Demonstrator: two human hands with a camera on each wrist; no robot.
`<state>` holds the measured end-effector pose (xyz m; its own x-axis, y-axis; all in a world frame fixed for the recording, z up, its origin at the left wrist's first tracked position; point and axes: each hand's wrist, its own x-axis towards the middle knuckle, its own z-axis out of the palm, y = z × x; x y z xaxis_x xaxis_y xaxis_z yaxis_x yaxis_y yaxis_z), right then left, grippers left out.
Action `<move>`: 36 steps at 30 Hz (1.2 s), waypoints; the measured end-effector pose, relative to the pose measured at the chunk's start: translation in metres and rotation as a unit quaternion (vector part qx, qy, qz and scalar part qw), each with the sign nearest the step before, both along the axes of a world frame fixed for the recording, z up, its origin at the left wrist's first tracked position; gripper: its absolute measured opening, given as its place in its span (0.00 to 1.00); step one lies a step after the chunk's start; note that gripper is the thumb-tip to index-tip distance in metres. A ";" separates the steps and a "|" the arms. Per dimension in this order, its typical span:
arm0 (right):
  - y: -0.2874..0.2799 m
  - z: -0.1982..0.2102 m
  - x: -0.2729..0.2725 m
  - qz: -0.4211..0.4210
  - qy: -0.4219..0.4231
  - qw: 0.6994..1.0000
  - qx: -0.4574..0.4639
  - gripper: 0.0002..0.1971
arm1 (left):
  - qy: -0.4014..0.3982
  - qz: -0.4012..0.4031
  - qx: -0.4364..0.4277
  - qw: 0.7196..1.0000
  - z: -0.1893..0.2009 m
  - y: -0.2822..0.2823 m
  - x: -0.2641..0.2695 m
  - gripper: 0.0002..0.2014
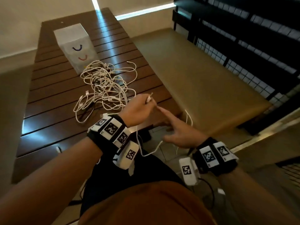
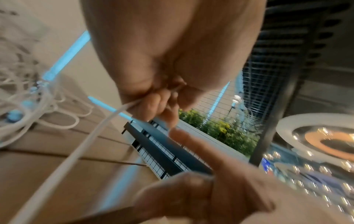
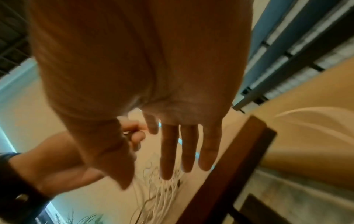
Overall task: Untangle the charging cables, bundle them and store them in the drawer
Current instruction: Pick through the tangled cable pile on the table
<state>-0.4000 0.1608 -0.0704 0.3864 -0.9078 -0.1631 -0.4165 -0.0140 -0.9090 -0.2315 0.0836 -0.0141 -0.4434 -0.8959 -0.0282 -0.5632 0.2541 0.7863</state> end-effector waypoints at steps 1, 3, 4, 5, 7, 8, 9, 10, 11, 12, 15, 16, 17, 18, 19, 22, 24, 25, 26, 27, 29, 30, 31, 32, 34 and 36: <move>0.001 -0.006 0.010 0.022 0.007 0.999 0.028 0.39 | 0.079 0.034 0.050 0.995 0.001 0.001 0.001 0.12; 0.001 -0.019 0.023 0.024 0.015 0.998 0.059 0.33 | 0.216 0.070 0.143 0.963 0.005 0.004 0.008 0.14; 0.000 -0.027 0.027 0.018 0.005 0.997 0.069 0.30 | 0.263 0.071 0.177 0.946 0.006 0.006 0.013 0.14; 0.000 -0.032 0.033 0.017 -0.022 0.996 0.085 0.25 | 0.301 0.065 0.206 0.929 0.007 0.007 0.018 0.15; -0.004 -0.039 0.042 0.018 -0.080 0.990 0.110 0.12 | 0.318 0.051 0.233 0.918 0.009 0.010 0.026 0.16; -0.007 -0.040 0.043 0.011 -0.098 0.989 0.109 0.10 | 0.310 0.051 0.234 0.920 0.009 0.009 0.031 0.16; -0.011 -0.041 0.042 0.000 -0.107 0.989 0.104 0.11 | 0.312 0.053 0.238 0.918 0.011 0.008 0.035 0.17; -0.015 -0.041 0.038 -0.011 -0.104 0.990 0.095 0.12 | 0.323 0.058 0.240 0.914 0.012 0.007 0.041 0.17; -0.018 -0.042 0.032 -0.016 -0.088 0.993 0.082 0.12 | 0.342 0.067 0.242 0.905 0.014 0.005 0.047 0.17; -0.020 -0.042 0.026 -0.015 -0.070 0.995 0.075 0.12 | 0.356 0.078 0.241 0.900 0.014 0.003 0.053 0.16; -0.022 -0.049 0.011 0.002 -0.032 0.995 0.097 0.11 | 0.367 0.106 0.233 0.894 0.014 0.000 0.071 0.15; -0.023 -0.053 0.008 0.000 -0.014 0.995 0.094 0.11 | 0.365 0.114 0.231 0.895 0.013 0.000 0.076 0.14; -0.023 -0.057 0.007 -0.009 0.006 0.996 0.087 0.11 | 0.361 0.121 0.229 0.896 0.012 0.000 0.081 0.11; -0.024 -0.060 0.008 -0.027 0.015 0.996 0.083 0.11 | 0.354 0.124 0.229 0.898 0.011 0.001 0.086 0.09; -0.024 -0.061 0.010 -0.047 0.019 0.995 0.081 0.12 | 0.349 0.127 0.229 0.900 0.011 0.002 0.092 0.07; -0.025 -0.060 0.019 -0.055 0.082 0.993 0.069 0.20 | 0.362 0.130 0.226 0.895 0.010 0.001 0.110 0.06; -0.028 -0.056 0.023 -0.019 0.119 0.989 0.085 0.20 | 0.370 0.139 0.230 0.889 0.009 0.002 0.123 0.11; -0.030 -0.054 0.024 0.010 0.124 0.987 0.101 0.17 | 0.372 0.146 0.228 0.888 0.008 0.003 0.130 0.13; -0.032 -0.051 0.026 0.044 0.127 0.983 0.122 0.15 | 0.377 0.151 0.226 0.885 0.007 0.005 0.136 0.14; -0.034 -0.048 0.028 0.082 0.142 0.977 0.140 0.13 | 0.386 0.155 0.224 0.881 0.006 0.007 0.142 0.15; -0.038 -0.039 0.034 0.167 0.228 0.949 0.140 0.09 | 0.411 0.164 0.224 0.868 0.004 0.009 0.152 0.17; -0.041 -0.034 0.040 0.206 0.279 0.929 0.132 0.09 | 0.423 0.168 0.225 0.862 0.003 0.011 0.158 0.18; -0.043 -0.025 0.046 0.234 0.314 0.912 0.125 0.10 | 0.429 0.170 0.226 0.858 0.001 0.013 0.163 0.19; -0.047 -0.015 0.053 0.247 0.327 0.904 0.119 0.12 | 0.430 0.171 0.229 0.857 -0.001 0.016 0.168 0.20; -0.058 0.010 0.069 0.240 0.295 0.921 0.082 0.12 | 0.422 0.175 0.231 0.859 -0.005 0.021 0.176 0.21; -0.075 0.034 0.092 0.199 0.213 0.956 0.045 0.10 | 0.419 0.189 0.225 0.859 -0.009 0.022 0.182 0.21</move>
<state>-0.3083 0.0862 -0.0365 0.5799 -0.6778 -0.4520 -0.7263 -0.1787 -0.6638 -0.0499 0.1056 -0.0229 -0.1562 -0.9623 -0.2229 0.2723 -0.2588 0.9268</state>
